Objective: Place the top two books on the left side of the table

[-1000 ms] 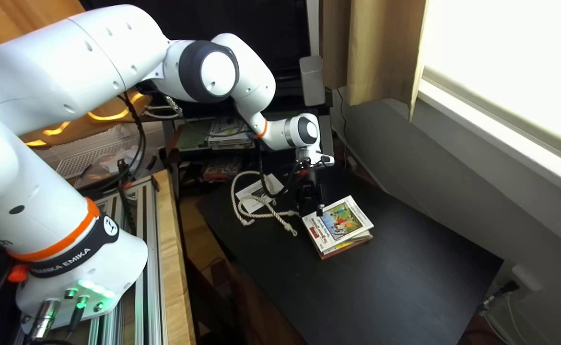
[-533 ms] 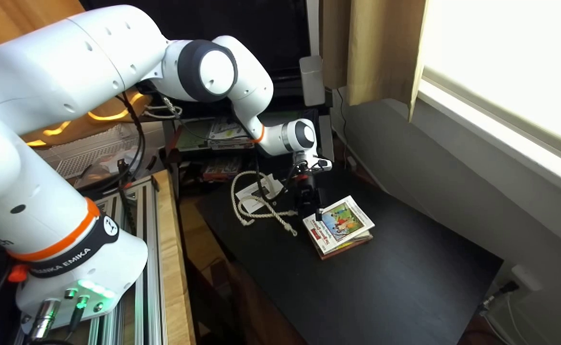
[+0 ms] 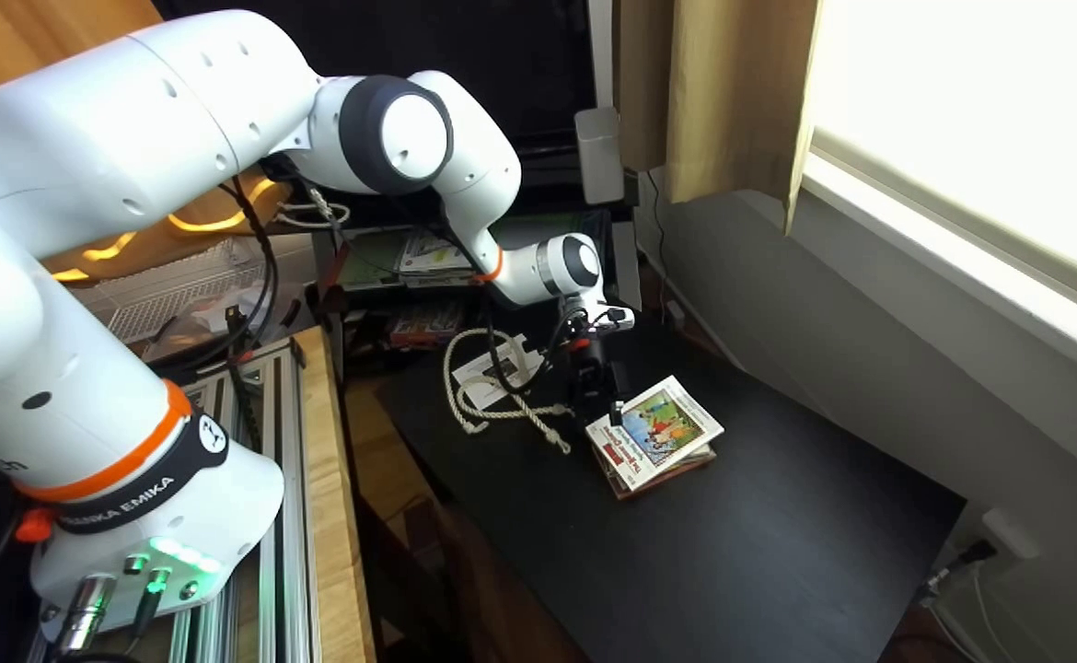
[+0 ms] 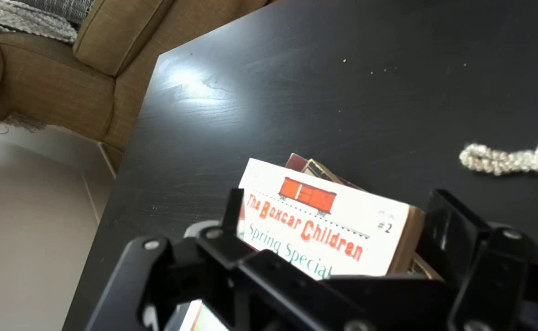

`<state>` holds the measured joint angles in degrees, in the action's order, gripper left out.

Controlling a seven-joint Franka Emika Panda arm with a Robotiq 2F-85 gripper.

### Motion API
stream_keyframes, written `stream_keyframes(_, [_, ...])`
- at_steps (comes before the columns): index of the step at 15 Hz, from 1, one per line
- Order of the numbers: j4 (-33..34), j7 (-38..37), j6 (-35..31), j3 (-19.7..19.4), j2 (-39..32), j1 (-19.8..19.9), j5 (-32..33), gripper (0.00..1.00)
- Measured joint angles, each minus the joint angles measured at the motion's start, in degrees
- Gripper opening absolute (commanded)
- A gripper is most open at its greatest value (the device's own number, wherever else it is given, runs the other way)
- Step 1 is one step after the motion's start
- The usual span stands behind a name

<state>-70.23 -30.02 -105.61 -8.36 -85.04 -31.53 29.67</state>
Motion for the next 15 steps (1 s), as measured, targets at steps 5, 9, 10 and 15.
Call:
stream_keyframes(5, [-1.2,0.0,-2.0,0.0,0.0,-0.3,0.8,1.00])
stream_keyframes(9, [-2.2,0.0,-3.6,0.0,0.0,-0.3,2.5,0.98])
stream_keyframes(10, [-2.4,0.0,-3.8,0.0,0.0,-0.3,2.9,0.91])
stream_keyframes(15, [-3.1,0.0,-5.1,0.0,0.0,-0.3,4.5,0.45])
